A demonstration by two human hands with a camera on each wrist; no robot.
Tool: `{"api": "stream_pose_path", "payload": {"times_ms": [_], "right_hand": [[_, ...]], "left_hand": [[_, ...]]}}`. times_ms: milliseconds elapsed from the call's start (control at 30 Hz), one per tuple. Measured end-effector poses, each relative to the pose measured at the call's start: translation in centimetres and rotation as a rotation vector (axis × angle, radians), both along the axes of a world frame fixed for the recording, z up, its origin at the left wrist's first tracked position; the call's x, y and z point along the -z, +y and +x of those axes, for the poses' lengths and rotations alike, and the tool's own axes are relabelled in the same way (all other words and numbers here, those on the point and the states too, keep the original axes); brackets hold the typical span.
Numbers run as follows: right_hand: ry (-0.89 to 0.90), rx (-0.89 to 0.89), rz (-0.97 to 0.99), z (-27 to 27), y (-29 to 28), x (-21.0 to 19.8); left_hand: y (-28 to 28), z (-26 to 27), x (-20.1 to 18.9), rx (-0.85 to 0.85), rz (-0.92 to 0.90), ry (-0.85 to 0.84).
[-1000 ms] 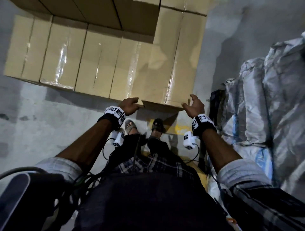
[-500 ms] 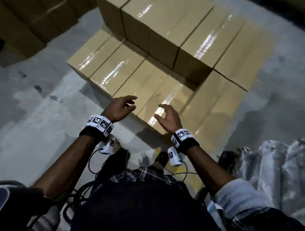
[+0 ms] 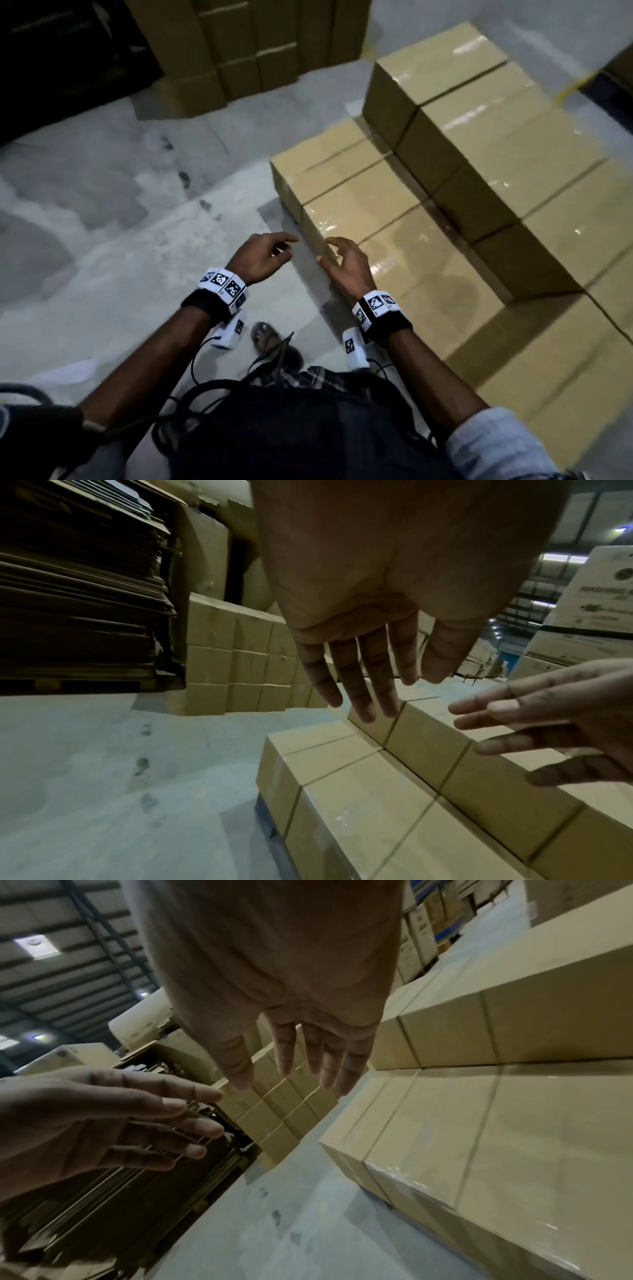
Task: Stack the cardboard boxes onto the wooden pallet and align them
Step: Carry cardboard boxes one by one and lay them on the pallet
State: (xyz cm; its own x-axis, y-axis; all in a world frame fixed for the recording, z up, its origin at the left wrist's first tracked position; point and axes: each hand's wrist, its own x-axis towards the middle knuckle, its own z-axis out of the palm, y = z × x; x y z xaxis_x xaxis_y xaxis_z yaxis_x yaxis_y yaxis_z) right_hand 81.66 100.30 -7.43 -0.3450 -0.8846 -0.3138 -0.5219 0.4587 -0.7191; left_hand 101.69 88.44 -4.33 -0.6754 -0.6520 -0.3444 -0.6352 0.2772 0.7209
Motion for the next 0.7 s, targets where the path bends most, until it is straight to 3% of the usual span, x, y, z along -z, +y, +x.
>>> {"api": "stream_pose_path", "payload": {"times_ms": [233, 467, 700], "right_hand": [[0.037, -0.085, -0.056, 5.4, -14.4, -1.6], [-0.041, -0.062, -0.124, 7.2, -28.5, -1.8], [-0.106, -0.064, -0.182, 8.2, -47.8, -0.5]], "left_hand": [[-11.7, 6.9, -1.0, -0.170, -0.009, 0.014], [-23.3, 9.5, -2.1, -0.275, -0.023, 0.027], [-41.3, 10.5, -1.9, -0.283, -0.092, -0.063]]}}
